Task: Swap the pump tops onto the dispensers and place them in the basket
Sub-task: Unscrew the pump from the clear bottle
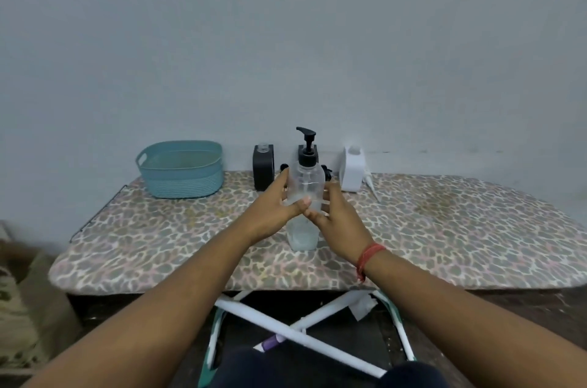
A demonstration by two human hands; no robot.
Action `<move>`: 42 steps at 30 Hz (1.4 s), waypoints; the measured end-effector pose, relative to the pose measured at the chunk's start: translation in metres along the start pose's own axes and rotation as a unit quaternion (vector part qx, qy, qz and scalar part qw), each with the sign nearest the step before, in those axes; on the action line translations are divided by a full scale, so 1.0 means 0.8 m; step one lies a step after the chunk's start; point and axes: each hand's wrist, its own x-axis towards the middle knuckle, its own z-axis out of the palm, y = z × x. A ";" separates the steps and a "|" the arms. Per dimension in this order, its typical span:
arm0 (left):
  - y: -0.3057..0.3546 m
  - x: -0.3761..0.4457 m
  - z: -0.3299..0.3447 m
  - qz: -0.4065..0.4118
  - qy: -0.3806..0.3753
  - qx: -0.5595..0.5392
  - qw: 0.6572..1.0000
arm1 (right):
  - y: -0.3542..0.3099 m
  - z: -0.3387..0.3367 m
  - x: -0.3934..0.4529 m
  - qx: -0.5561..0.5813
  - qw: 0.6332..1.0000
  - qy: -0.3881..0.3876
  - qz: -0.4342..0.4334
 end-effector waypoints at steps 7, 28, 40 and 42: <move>0.010 0.004 0.001 0.008 0.017 -0.016 1.000 | -0.027 -0.034 0.017 -0.052 0.997 0.061 -0.011; -0.012 0.047 -0.002 0.076 0.011 0.063 0.995 | -0.070 -0.071 0.117 -0.256 0.953 -0.138 -0.088; -0.010 0.046 -0.002 0.090 0.017 0.053 0.994 | -0.071 -0.086 0.116 -0.017 0.987 -0.156 -0.043; -0.012 0.047 -0.002 0.088 0.018 0.056 0.994 | -0.066 -0.087 0.112 -0.002 0.987 -0.150 -0.055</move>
